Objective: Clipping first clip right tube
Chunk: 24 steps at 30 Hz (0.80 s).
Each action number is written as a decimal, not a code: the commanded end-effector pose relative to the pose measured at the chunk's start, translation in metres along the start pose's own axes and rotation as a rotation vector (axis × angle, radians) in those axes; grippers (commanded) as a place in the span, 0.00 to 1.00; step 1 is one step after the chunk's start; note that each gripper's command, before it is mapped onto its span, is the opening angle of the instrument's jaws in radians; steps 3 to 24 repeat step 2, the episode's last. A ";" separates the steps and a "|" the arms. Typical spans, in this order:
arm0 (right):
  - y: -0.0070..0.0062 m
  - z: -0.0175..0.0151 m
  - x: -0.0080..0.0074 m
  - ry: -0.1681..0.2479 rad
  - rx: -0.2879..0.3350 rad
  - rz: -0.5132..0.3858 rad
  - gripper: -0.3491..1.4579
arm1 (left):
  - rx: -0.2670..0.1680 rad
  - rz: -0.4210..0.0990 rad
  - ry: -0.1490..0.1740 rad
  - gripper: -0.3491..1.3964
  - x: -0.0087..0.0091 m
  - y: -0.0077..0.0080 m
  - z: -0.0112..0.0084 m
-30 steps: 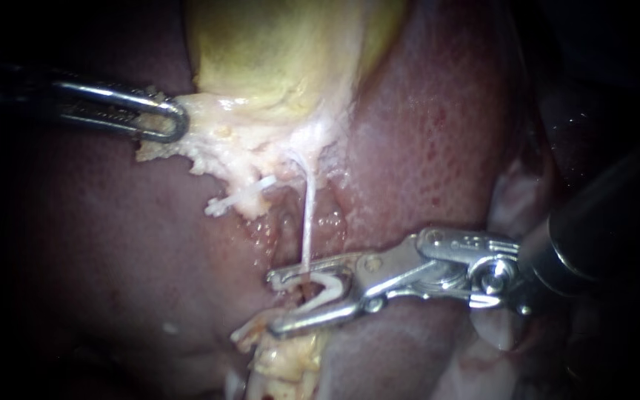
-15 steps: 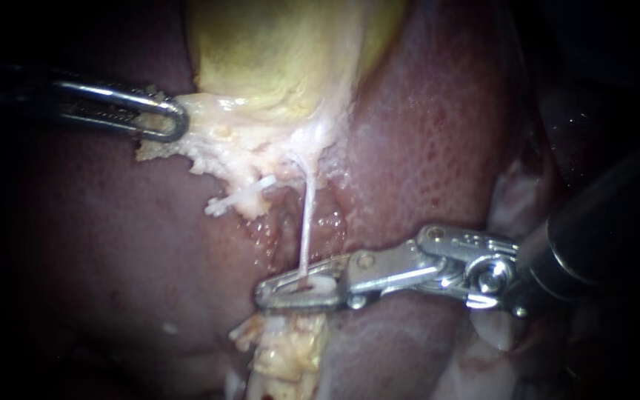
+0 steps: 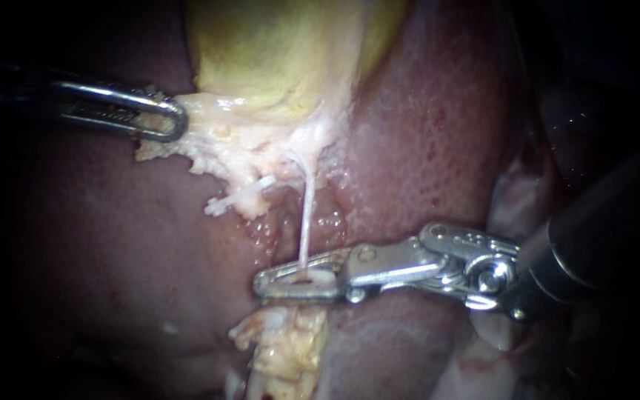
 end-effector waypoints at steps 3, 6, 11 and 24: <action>0.0000 0.0000 -0.0001 -0.001 -0.001 0.000 0.00 | 0.000 0.000 0.000 0.00 0.0000 0.0000 0.0000; 0.0000 0.0000 -0.0001 -0.001 -0.001 0.000 0.00 | 0.000 0.000 0.000 0.00 0.0000 0.0000 0.0000; 0.0000 0.0000 -0.0001 -0.001 -0.001 0.000 0.00 | 0.000 0.000 0.000 0.00 0.0000 0.0000 0.0000; 0.0000 0.0000 -0.0001 -0.001 -0.001 0.000 0.00 | 0.000 0.000 0.000 0.00 0.0000 0.0000 0.0000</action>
